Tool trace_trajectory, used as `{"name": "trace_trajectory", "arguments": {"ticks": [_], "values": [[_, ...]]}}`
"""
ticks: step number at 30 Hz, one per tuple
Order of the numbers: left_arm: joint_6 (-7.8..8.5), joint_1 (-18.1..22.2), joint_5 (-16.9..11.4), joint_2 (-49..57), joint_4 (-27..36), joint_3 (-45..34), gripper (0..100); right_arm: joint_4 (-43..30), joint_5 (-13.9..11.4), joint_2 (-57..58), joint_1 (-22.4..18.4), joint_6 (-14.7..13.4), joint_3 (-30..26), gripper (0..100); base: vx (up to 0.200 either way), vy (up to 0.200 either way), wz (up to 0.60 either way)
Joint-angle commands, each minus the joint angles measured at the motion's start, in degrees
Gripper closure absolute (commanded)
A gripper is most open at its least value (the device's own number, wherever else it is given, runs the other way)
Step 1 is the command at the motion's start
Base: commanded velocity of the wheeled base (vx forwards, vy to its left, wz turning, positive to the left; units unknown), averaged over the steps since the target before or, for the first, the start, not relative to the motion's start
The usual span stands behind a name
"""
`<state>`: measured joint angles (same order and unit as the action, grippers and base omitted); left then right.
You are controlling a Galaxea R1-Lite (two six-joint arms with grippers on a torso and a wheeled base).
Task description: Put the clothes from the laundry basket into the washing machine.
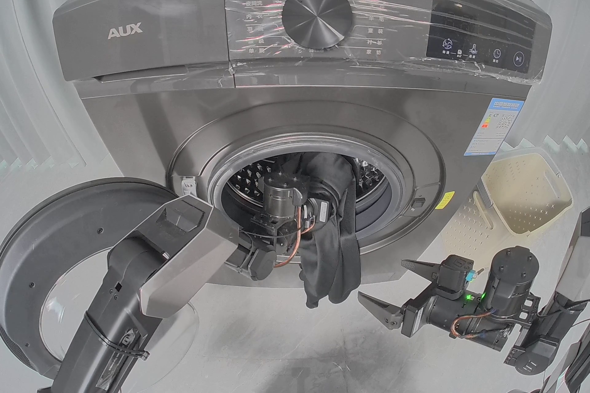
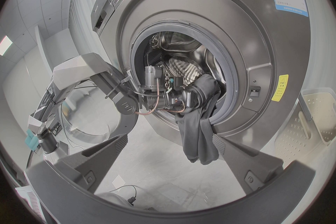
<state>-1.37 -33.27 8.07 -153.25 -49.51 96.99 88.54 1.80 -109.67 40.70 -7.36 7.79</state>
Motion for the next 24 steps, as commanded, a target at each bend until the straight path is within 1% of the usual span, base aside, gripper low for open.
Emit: {"name": "trace_trajectory", "arguments": {"ticks": [1,3,6,8,14,15,17,18,19,20,21,23,24], "values": [[-0.04,2.07,1.51,-2.05,-0.33,7.51,100,-0.03,0.04,-0.11,0.25,-0.02,0.12,0,0.0,0.0,0.0],[-0.04,2.59,2.21,-3.11,0.29,12.08,100,0.05,0.04,-0.2,0.16,-0.02,0.12,0,0.0,0.0,0.0],[-0.13,3.56,2.3,-4.96,1.43,17.6,100,0.05,0.04,-0.11,0.08,-0.02,0.12,0,0.0,0.0,0.0],[-0.22,4.0,2.48,-5.31,2.22,17.6,100,0.05,0.04,-0.11,0.08,-0.02,0.12,0,0.0,0.0,0.0],[-0.3,4.35,2.65,-5.48,1.87,17.6,100,0.05,0.04,-0.2,0.25,-0.02,0.3,0,0.0,0.0,0.0],[-0.48,4.35,2.65,-5.39,1.87,17.6,0,-0.03,0.04,-0.2,0.25,-0.02,0.3,0,0.0,0.0,0.0],[-1.45,4.18,2.74,-5.04,1.96,17.6,0,0.05,0.04,-0.2,0.16,-0.02,0.3,0,0.0,0.0,0.0],[-1.62,4.09,2.74,-4.87,1.96,17.6,0,0.05,0.04,-0.2,0.08,-0.02,0.3,0,0.0,0.0,0.0],[-1.97,3.74,2.74,-3.2,2.31,13.75,0,0.05,0.04,-0.2,-0.01,-0.02,0.21,0,0.0,0.0,0.0],[-2.06,3.65,2.74,-2.58,2.31,12.7,0,0.05,0.04,-0.2,-0.1,-0.02,0.21,0,0.0,0.0,0.0],[-1.97,3.47,2.65,1.29,2.48,6.2,0,-0.03,0.04,-0.2,-0.1,-0.02,0.12,0,0.0,0.0,0.0],[-1.71,3.03,2.39,5.15,3.36,-2.59,0,0.05,-0.05,-0.2,-0.1,-0.02,0.21,0,0.0,0.0,0.0],[-1.62,2.86,2.3,6.65,3.71,-5.67,0,-0.03,-0.05,-0.2,-0.1,-0.02,0.21,0,0.0,0.0,0.0]]}}
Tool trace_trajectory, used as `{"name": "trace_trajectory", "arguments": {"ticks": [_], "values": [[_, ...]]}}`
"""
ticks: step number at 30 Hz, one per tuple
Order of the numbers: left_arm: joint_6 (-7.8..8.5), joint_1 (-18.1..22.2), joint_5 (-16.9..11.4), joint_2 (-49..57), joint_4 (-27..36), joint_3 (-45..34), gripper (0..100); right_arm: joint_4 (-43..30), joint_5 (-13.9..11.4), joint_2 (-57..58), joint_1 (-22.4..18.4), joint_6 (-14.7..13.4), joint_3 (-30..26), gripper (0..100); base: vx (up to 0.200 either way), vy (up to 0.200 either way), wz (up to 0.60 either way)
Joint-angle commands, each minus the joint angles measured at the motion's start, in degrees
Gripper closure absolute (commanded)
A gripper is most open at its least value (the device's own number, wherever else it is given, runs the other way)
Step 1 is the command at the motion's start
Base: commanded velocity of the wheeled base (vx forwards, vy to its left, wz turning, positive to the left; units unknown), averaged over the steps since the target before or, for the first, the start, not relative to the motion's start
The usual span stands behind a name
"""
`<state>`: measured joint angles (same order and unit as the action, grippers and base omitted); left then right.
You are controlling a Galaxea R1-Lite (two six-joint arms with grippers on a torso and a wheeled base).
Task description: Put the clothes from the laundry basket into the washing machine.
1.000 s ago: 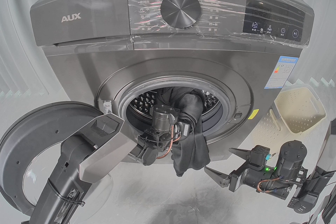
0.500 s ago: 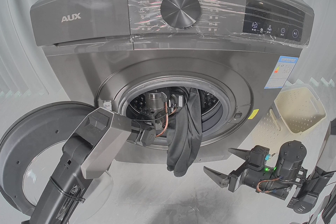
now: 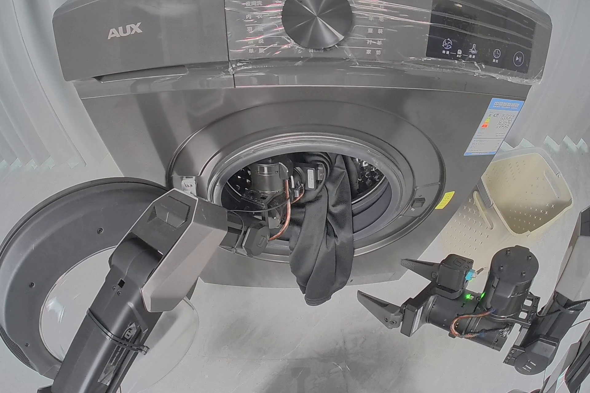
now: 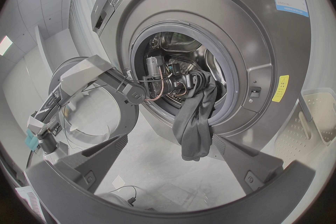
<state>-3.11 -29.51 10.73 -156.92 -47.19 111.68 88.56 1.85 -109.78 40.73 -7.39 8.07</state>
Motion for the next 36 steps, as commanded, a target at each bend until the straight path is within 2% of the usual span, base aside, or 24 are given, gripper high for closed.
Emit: {"name": "trace_trajectory", "arguments": {"ticks": [1,3,6,7,14,16,26,36], "values": [[0.3,-0.9,-0.8,12.25,1.4,-23.7,0,-0.06,-0.01,-0.09,-0.04,0.0,-0.07,0,0.0,0.0,0.0],[0.47,-0.98,-0.88,15.24,1.22,-29.76,0,0.03,-0.01,-0.09,0.23,0.0,0.02,0,0.0,0.0,0.0],[1.09,-0.98,-0.88,17.96,0.96,-34.6,0,-0.06,-0.01,-0.17,0.4,0.0,0.02,0,0.0,0.0,0.0],[1.7,-0.9,-0.97,20.34,0.96,-38.2,0,-0.06,-0.01,-0.17,0.49,0.0,0.02,0,0.0,0.0,0.0],[2.58,-1.07,-1.41,24.99,0.96,-45.67,0,0.03,0.08,-0.53,0.58,0.0,0.02,0,0.0,0.0,0.0],[2.49,-1.6,-2.2,25.61,0.78,-46.73,0,0.03,0.08,-0.53,0.58,0.0,0.02,0,0.0,0.0,0.0],[2.58,-3.27,-2.73,26.66,0.52,-49.28,0,0.03,-0.01,-0.44,0.49,0.0,0.02,0,0.0,0.0,0.0],[2.49,-5.73,-3.61,19.81,-2.29,-45.67,0,0.03,0.08,-0.44,0.49,0.0,0.02,0,0.0,0.0,0.0]]}}
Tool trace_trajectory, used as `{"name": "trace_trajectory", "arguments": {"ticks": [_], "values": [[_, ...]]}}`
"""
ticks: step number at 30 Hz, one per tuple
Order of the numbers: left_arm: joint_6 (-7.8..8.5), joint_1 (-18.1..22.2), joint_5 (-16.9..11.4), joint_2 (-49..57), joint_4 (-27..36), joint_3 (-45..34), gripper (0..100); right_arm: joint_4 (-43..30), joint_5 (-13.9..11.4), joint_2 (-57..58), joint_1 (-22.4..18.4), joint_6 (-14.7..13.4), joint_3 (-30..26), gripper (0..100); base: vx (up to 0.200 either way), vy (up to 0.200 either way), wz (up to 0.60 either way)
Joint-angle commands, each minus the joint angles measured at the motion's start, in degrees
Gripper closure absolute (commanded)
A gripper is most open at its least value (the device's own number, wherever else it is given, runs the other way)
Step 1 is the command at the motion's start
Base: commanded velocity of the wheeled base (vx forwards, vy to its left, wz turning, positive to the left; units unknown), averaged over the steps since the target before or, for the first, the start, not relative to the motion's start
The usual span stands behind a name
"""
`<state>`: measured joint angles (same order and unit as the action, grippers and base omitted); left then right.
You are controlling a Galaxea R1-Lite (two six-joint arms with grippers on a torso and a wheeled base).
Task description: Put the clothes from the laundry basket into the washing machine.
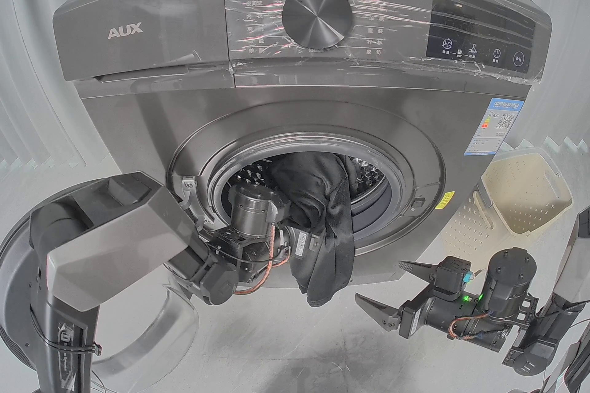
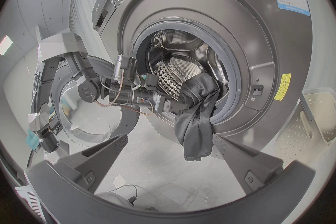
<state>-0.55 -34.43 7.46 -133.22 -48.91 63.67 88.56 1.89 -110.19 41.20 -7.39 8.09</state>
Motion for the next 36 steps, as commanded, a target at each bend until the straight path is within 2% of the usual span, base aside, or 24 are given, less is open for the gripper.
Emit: {"name": "trace_trajectory", "arguments": {"ticks": [1,11,12,17,19,21,22,23,25,31,36], "values": [[-0.07,-0.82,-0.52,-4.77,-0.57,3.13,0,0.03,-0.04,-0.02,0.02,0.0,-0.01,0,0.0,0.0,0.0],[-0.77,-1.08,-0.69,-13.03,-0.93,12.88,0,0.03,-0.04,-0.02,-0.25,0.0,0.17,0,0.0,0.0,0.0],[-0.77,-1.17,-0.69,-13.29,-0.93,13.06,100,0.03,-0.04,-0.02,-0.34,0.0,0.17,0,0.0,0.0,0.0],[-1.12,-1.61,-0.69,-14.7,-1.1,14.38,100,0.03,-0.04,-0.02,-0.25,0.0,0.17,0,0.0,0.0,0.0],[-2.09,-1.61,-0.61,-15.23,-1.45,15.69,100,0.03,-0.04,-0.02,-0.25,0.0,0.17,0,0.0,0.0,0.0],[-3.93,-1.43,-0.34,-15.67,-1.8,18.07,100,0.03,-0.04,-0.02,-0.25,0.0,0.17,0,0.0,0.0,0.0],[-4.29,-1.43,-0.17,-15.67,-1.8,18.42,100,0.03,-0.04,-0.02,-0.16,0.0,0.17,0,0.0,0.0,0.0],[-5.52,-1.26,0.19,-15.67,-1.8,19.91,100,0.03,-0.04,-0.02,-0.25,0.0,0.17,0,0.0,0.0,0.0],[-6.48,-0.82,0.54,-16.02,-2.33,22.9,100,0.03,-0.04,-0.02,-0.25,0.0,0.17,0,0.0,0.0,0.0],[-6.04,2.17,4.49,-20.24,-4.7,37.05,100,0.03,-0.04,-0.02,-0.25,0.0,0.17,0,0.0,0.0,0.0],[-6.04,3.75,5.37,-22.35,-4.18,45.58,100,-0.06,-0.04,-0.02,-0.42,0.0,0.17,0,0.0,0.0,0.0]]}}
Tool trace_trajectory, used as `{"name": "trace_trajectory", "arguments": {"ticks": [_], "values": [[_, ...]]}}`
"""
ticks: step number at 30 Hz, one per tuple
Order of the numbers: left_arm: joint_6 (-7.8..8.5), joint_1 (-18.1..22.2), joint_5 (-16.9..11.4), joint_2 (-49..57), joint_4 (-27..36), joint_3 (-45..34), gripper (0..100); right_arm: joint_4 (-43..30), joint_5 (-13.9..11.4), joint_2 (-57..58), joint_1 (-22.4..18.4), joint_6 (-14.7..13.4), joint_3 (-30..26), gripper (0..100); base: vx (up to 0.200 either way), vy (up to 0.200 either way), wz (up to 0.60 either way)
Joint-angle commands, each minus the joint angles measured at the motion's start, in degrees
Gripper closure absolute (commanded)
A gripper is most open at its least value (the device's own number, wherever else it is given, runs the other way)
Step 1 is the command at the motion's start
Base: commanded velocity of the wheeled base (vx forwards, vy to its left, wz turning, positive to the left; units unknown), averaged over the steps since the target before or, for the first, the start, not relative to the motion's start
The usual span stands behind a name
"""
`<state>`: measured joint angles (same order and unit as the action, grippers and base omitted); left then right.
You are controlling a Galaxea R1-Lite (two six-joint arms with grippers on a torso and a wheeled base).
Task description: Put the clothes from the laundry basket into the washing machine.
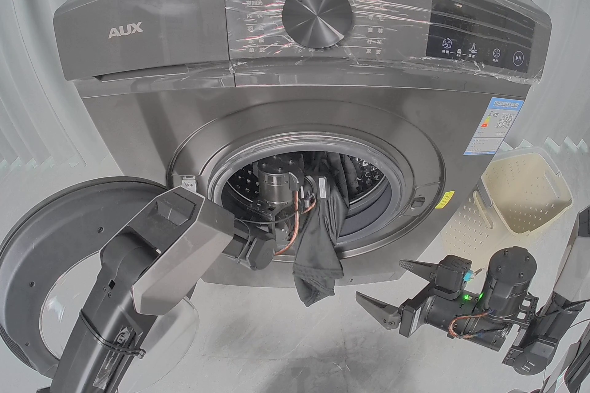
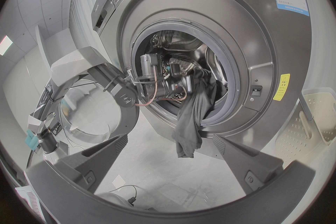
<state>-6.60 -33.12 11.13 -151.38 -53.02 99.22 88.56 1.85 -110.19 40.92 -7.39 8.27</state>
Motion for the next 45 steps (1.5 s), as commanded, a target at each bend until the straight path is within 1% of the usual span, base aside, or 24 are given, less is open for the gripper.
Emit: {"name": "trace_trajectory", "arguments": {"ticks": [1,5,6,8,11,14,15,16,17,20,22,27,32,33,34,40,42,43,45], "values": [[0.0,2.8,1.88,-4.27,0.02,10.82,100,0.03,-0.01,-0.02,-0.23,0.0,0.0,0,0.0,0.0,0.0],[0.0,2.98,1.88,-4.1,-0.07,10.56,100,0.03,-0.01,-0.11,-0.23,0.0,0.0,0,0.0,0.0,0.0],[-0.35,2.8,1.88,-3.83,-0.33,9.85,0,0.03,-0.01,-0.11,-0.14,0.0,0.0,0,0.0,0.0,0.0],[-0.61,2.45,1.88,-3.66,-0.24,9.33,0,0.03,-0.01,-0.11,-0.14,0.0,0.0,0,0.0,0.0,0.0],[-0.7,1.31,1.88,-1.2,-0.33,2.65,0,0.03,-0.01,-0.02,-0.23,0.0,0.0,0,0.0,0.0,0.0],[-0.61,-0.54,1.26,3.46,0.55,-7.55,0,0.03,-0.01,-0.11,-0.14,0.0,0.0,0,0.0,0.0,0.0],[-0.61,-0.63,1.17,3.73,0.72,-8.34,0,-0.06,-0.01,-0.02,-0.14,0.0,0.0,0,0.0,0.0,0.0],[-0.44,-1.24,1.0,5.57,1.69,-12.65,0,0.03,-0.01,-0.02,-0.05,0.0,0.0,0,0.0,0.0,0.0],[-0.35,-1.42,0.91,6.19,1.95,-14.14,0,0.03,-0.01,-0.11,-0.05,0.0,0.0,0,0.0,0.0,0.0],[0.0,-2.65,-0.58,7.68,1.6,-19.59,0,0.03,-0.01,-0.11,0.12,0.0,0.0,0,0.0,0.0,0.0],[0.18,-3.0,-0.85,7.68,1.43,-20.56,0,0.03,-0.01,-0.11,0.21,0.0,0.0,0,0.0,0.0,0.0],[1.76,-2.91,-0.93,6.71,1.43,-21.08,0,0.03,-0.01,-0.02,0.21,0.0,0.0,0,0.0,0.0,0.0],[1.76,-2.74,-1.02,5.04,1.69,-20.91,0,0.03,-0.01,-0.02,0.12,-0.08,0.0,0,0.0,0.0,0.0],[1.85,-2.39,-1.55,4.43,1.78,-21.0,100,0.03,-0.01,-0.02,0.03,0.0,0.0,0,0.0,0.0,0.0],[1.85,-2.3,-1.99,4.25,1.78,-20.82,100,0.03,-0.01,-0.02,0.03,0.0,0.0,0,0.0,0.0,0.0],[1.23,-1.68,-2.25,4.43,1.34,-17.48,100,0.03,-0.01,-0.02,0.03,0.0,0.0,0,0.0,0.0,0.0],[0.88,-1.16,-2.17,4.52,1.16,-14.4,100,0.03,-0.01,-0.02,0.12,0.0,0.08,0,0.0,0.0,0.0],[0.88,-1.16,-2.17,4.43,1.16,-14.14,100,0.03,-0.01,-0.02,0.12,0.0,0.08,0,0.0,0.0,0.0],[0.62,0.87,-1.29,3.73,1.86,-7.81,100,0.03,-0.01,0.06,0.12,0.0,0.08,0,0.0,0.0,0.0]]}}
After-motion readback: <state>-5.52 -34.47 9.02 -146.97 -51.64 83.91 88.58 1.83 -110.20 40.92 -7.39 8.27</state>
